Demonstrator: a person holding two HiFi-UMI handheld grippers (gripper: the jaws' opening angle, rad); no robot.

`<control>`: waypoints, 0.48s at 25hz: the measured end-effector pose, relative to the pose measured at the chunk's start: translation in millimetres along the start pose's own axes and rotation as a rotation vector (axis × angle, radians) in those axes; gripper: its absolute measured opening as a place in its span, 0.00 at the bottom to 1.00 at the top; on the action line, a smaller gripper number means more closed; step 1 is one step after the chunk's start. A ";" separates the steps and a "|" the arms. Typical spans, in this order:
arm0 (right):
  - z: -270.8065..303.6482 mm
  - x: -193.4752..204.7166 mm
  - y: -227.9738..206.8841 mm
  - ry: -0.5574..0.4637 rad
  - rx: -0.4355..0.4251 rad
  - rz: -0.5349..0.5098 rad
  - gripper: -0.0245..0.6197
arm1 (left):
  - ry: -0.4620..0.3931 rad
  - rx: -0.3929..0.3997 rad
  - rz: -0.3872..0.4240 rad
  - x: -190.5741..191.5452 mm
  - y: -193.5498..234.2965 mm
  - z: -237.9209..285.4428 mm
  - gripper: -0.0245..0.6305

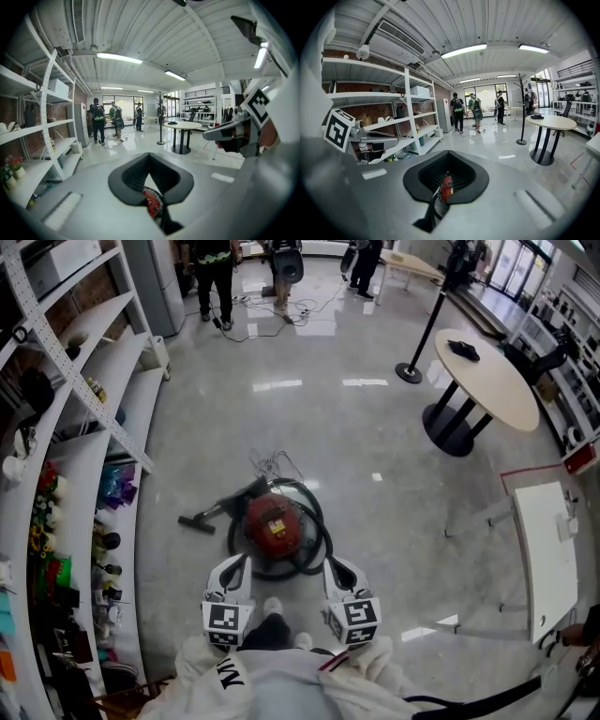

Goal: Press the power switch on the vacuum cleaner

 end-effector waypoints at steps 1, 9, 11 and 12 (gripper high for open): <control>4.5 -2.0 0.5 0.003 0.002 -0.001 0.04 | 0.001 0.002 -0.003 -0.2 4.0 3.6 0.04; 39.4 -17.2 2.3 0.027 0.029 -0.018 0.04 | -0.014 0.014 0.005 -4.0 36.0 30.5 0.04; 46.8 -20.5 3.5 0.030 0.037 -0.021 0.04 | -0.018 0.019 0.005 -4.6 42.3 36.0 0.04; 50.2 -22.1 3.5 0.032 0.042 -0.024 0.04 | -0.021 0.025 0.003 -4.9 44.6 38.8 0.04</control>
Point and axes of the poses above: the fingertips, and each gripper's own axes: z forward along the fingers, y to its left, x out of its underside, the point moved 7 cm from there along -z, backward along the fingers, and after that the axes turned 9 degrees about -x, right-handed, at the moved point
